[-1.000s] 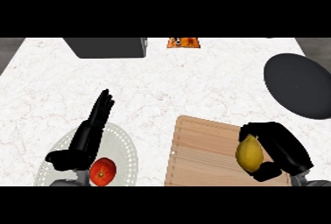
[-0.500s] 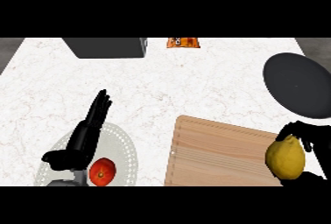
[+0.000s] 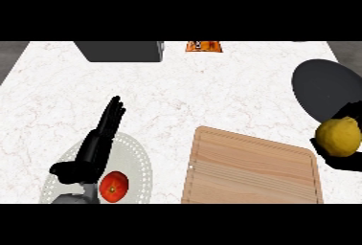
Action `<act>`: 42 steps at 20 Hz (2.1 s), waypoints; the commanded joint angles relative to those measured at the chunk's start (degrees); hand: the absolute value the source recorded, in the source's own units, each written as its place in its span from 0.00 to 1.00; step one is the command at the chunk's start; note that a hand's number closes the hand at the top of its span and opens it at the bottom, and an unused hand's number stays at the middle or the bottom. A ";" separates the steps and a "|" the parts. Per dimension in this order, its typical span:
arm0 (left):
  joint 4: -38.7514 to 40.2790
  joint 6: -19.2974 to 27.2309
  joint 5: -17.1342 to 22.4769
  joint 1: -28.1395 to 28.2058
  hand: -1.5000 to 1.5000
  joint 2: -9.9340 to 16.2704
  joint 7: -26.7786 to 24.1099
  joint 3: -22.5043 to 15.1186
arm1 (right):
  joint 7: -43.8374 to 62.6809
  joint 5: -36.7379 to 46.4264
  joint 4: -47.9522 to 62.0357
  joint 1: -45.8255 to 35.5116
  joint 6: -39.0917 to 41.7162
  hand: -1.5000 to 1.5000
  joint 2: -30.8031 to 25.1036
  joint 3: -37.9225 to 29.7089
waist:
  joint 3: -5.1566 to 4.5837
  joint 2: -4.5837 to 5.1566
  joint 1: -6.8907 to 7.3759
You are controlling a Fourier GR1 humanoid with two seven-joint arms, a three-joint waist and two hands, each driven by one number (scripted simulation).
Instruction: Pick the lemon from the cutting board and place it in the pan
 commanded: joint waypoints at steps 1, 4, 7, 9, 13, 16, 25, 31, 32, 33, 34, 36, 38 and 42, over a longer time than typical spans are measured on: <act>-0.33 -1.26 0.54 1.57 0.50 0.56 -1.20 0.55 | -4.88 -0.23 12.38 -5.40 -3.38 1.00 -1.44 -5.32 | 0.02 0.07 0.33; 0.99 -2.51 1.11 -0.26 0.50 0.66 -1.00 0.81 | -10.75 3.30 24.44 -11.90 -8.50 1.00 -2.21 -5.28 | 0.04 0.22 0.78; 1.41 -1.35 0.35 -2.23 0.50 0.41 0.25 1.21 | -17.76 6.52 31.48 -13.61 -16.46 1.00 -4.03 -8.44 | 0.11 0.45 1.12; 1.35 -1.60 0.61 -0.23 0.50 -0.30 -1.16 0.58 | -21.52 6.06 38.49 -16.61 -19.56 1.00 -5.76 -11.00 | 0.11 0.45 1.21; -2.43 -0.43 -1.81 2.65 0.50 -1.25 0.43 -2.76 | -25.54 1.60 52.29 -26.72 -21.56 1.00 -7.52 -15.21 | 0.13 0.42 1.77; 4.59 -2.21 0.05 -0.97 0.50 -0.25 -4.14 0.98 | -29.56 1.93 62.56 -33.47 -23.80 1.00 -10.19 -16.66 | 0.17 1.12 2.68; 1.36 -2.05 -0.84 -3.43 0.50 -2.56 0.11 -2.64 | -25.61 8.03 82.35 -38.72 -19.85 0.00 -16.51 -13.52 | 0.20 2.07 4.98; 1.21 -2.57 -0.27 -4.20 0.50 -1.53 0.58 -1.36 | -26.91 10.62 88.47 -42.53 -6.28 0.00 -16.93 -9.56 | 0.45 2.20 5.89; 1.40 -2.10 -1.17 -3.85 0.50 -1.92 -0.53 -2.00 | -26.77 11.10 89.27 -43.55 -5.81 0.00 -16.57 -9.15 | 0.39 1.96 5.33; 0.53 -4.14 0.57 -4.39 0.50 -0.11 1.10 -0.75 | -27.59 10.73 89.54 -44.18 -5.60 0.00 -15.89 -9.49 | 0.44 2.08 5.76; 1.66 -2.09 -0.43 -4.72 0.50 -2.02 0.40 -1.21 | -29.28 9.90 89.66 -44.44 -6.40 0.00 -15.90 -10.50 | 0.45 2.11 5.12; -0.17 -2.04 -0.59 -4.22 0.50 -2.25 1.84 -2.11 | -30.99 8.32 90.02 -45.27 -6.16 0.00 -15.35 -12.06 | 0.44 1.74 4.66; 2.80 -1.94 -0.74 -4.71 0.50 -1.83 -0.84 -0.67 | -34.51 3.89 89.40 -45.00 -7.53 0.00 -14.73 -16.50 | 0.52 2.12 4.17; 2.23 -2.08 -0.85 -2.63 0.50 -1.68 -1.46 -0.99 | -37.86 -0.68 90.62 -44.52 -3.80 0.00 -17.22 -21.10 | 0.49 1.86 3.82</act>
